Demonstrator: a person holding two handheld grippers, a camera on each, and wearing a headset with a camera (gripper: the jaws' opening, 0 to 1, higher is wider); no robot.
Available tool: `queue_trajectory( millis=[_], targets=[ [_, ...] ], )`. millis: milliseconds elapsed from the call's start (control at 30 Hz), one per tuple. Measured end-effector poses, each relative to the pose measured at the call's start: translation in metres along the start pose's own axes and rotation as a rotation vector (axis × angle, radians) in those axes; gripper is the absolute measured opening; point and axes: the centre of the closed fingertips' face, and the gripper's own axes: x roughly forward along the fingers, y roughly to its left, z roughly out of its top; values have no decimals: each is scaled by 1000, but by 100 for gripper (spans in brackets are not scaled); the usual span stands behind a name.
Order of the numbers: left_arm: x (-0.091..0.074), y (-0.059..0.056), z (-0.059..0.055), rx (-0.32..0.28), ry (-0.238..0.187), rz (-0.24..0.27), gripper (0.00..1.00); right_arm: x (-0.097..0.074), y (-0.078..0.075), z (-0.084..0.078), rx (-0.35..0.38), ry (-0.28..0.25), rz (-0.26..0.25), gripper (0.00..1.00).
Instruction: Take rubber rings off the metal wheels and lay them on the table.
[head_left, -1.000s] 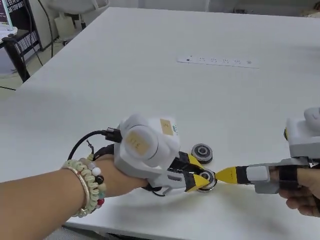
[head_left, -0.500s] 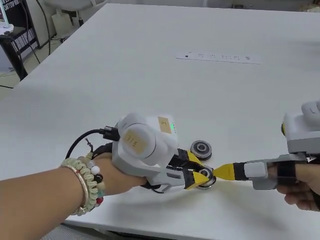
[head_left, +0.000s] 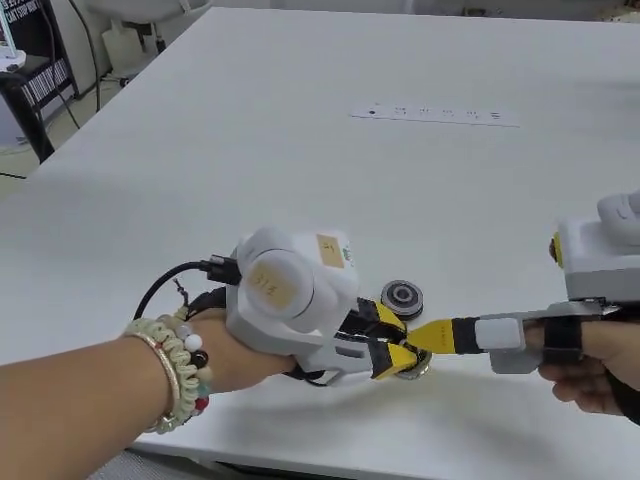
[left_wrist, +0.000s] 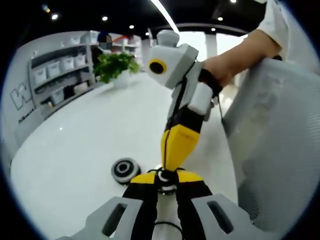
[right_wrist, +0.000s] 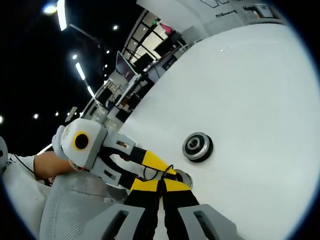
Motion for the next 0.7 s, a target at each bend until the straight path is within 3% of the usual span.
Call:
queue_trajectory(
  millis=[133,267,433,700],
  targets=[
    [0,0,0,-21,0,4,14,-3,-5,0,19,-7,-13,0],
    [1,1,2,-85,37,5,14,-5,-11,0,13,-2,-41,0],
    [-2,-3,2,-86,73,-51,17,-5,-15,-2,-4,14,-68,0],
    [-25,-3,17,-40,86,-93,28,-8,-17,-3,-20,21,-85,0]
  ],
)
